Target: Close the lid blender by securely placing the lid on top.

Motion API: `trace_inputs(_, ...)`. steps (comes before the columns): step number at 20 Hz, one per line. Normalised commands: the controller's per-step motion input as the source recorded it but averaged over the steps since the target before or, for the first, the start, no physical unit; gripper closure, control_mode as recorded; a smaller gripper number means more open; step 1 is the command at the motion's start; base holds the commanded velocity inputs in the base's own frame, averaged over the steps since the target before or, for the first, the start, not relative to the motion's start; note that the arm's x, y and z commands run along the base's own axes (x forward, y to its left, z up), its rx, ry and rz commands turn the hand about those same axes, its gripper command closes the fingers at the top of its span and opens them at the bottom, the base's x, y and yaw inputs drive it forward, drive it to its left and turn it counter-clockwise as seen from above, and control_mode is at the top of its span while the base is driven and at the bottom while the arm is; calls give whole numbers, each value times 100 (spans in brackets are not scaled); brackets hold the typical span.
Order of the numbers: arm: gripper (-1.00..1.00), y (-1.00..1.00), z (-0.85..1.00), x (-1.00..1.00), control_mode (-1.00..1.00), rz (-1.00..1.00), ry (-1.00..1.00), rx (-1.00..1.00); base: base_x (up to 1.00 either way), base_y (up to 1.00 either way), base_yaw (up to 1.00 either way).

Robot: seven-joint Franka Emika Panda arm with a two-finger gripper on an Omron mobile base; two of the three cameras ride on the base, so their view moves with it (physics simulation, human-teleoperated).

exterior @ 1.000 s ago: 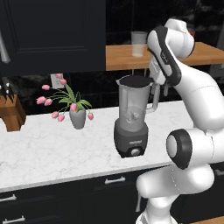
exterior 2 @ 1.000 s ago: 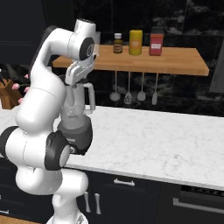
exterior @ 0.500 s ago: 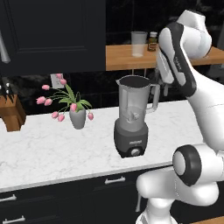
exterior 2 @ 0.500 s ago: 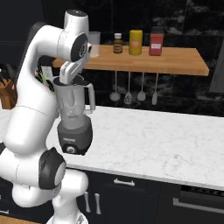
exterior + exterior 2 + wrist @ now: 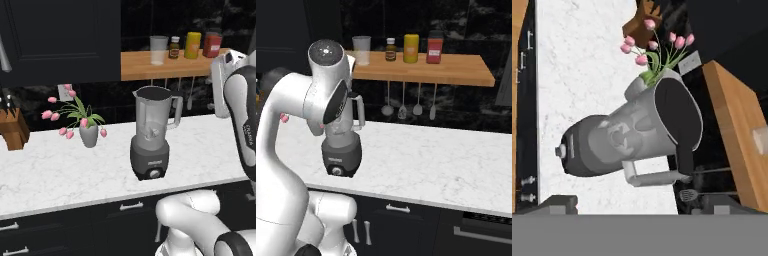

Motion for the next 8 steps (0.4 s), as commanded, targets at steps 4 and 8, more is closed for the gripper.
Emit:
trace_inputs(4,-100,-54,-23,-100,-100,0,-38,-4,0,0,0)
trace_inputs(8,-100,-56,-36,-100,-100,0,-32,-6,0,0,0)
